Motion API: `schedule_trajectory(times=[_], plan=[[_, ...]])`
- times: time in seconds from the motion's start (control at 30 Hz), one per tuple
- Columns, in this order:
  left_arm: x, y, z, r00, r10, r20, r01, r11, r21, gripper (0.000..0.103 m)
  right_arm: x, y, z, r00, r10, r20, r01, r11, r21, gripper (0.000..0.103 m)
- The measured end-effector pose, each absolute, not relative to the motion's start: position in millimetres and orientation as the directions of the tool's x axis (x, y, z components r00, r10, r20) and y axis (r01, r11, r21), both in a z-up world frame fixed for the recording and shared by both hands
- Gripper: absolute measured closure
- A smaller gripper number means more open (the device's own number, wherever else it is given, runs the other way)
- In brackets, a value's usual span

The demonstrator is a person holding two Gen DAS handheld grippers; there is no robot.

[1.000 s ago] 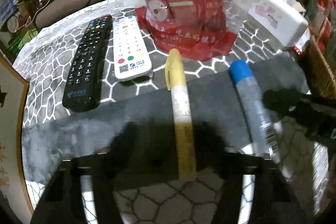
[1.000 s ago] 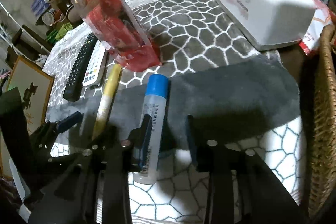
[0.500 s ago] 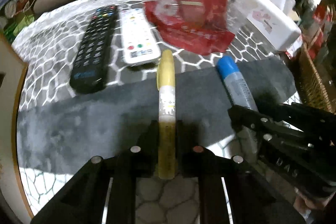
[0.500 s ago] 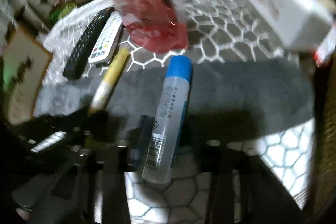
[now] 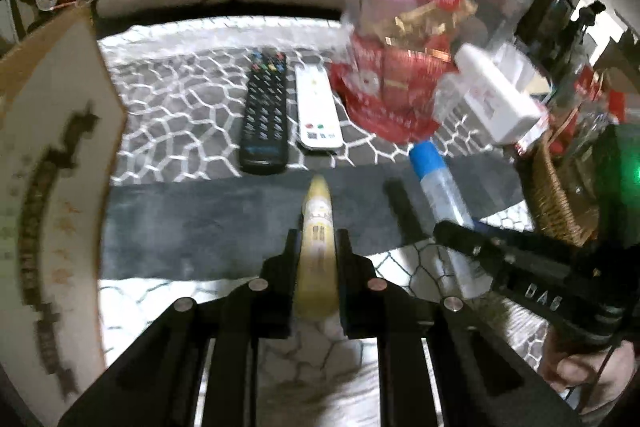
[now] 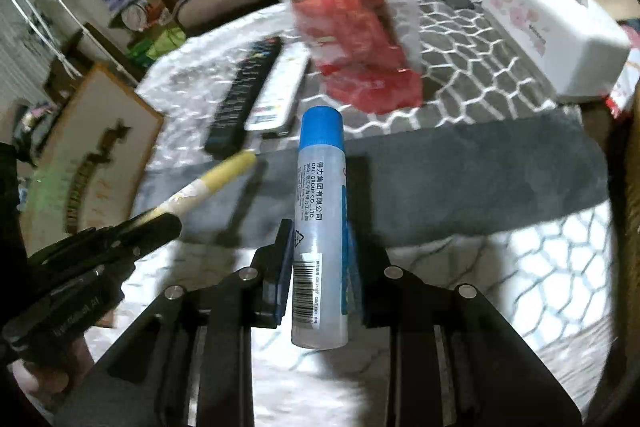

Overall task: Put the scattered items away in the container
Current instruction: 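Carry the yellow marker and the glue stick over the cardboard box with both grippers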

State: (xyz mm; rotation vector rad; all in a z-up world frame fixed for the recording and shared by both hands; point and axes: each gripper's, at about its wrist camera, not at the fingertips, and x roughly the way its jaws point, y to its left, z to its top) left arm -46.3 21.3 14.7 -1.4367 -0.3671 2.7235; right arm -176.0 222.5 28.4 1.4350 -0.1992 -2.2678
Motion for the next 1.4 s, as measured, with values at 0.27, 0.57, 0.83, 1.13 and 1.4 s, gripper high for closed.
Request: schedule_trajectory(times=[0.27, 0.57, 0.83, 1.13, 1.4], plan=[[-0.9, -26.4, 83.5, -0.652, 0.107, -0.751, 0.118, -0.963, -0.24, 0.088, -136.6, 188.8, 97.5, -0.39, -0.477, -0.788, 0.356, -0.867, 0.348, 0.079], [59.9, -91.8, 162.8, -0.741, 0.022, -0.671, 0.187, -0.953, -0.238, 0.088, -86.6, 118.9, 193.2, -0.427, -0.533, -0.73, 0.478, -0.819, 0.318, 0.079], [93.6, -172.6, 175.8, -0.719, -0.085, -0.689, 0.309, -0.928, -0.207, 0.088, -61.7, 38.6, 222.8, -0.39, -0.565, -0.727, 0.531, -0.783, 0.324, 0.079], [114.4, -231.9, 153.9, -0.676, -0.157, -0.72, 0.388, -0.906, -0.167, 0.088, -46.6, -48.3, 212.7, -0.336, -0.559, -0.758, 0.576, -0.759, 0.304, 0.079], [109.0, -273.0, 118.1, -0.621, -0.146, -0.77, 0.403, -0.902, -0.153, 0.088, -53.5, -118.2, 182.4, -0.283, -0.508, -0.814, 0.603, -0.754, 0.261, 0.079]])
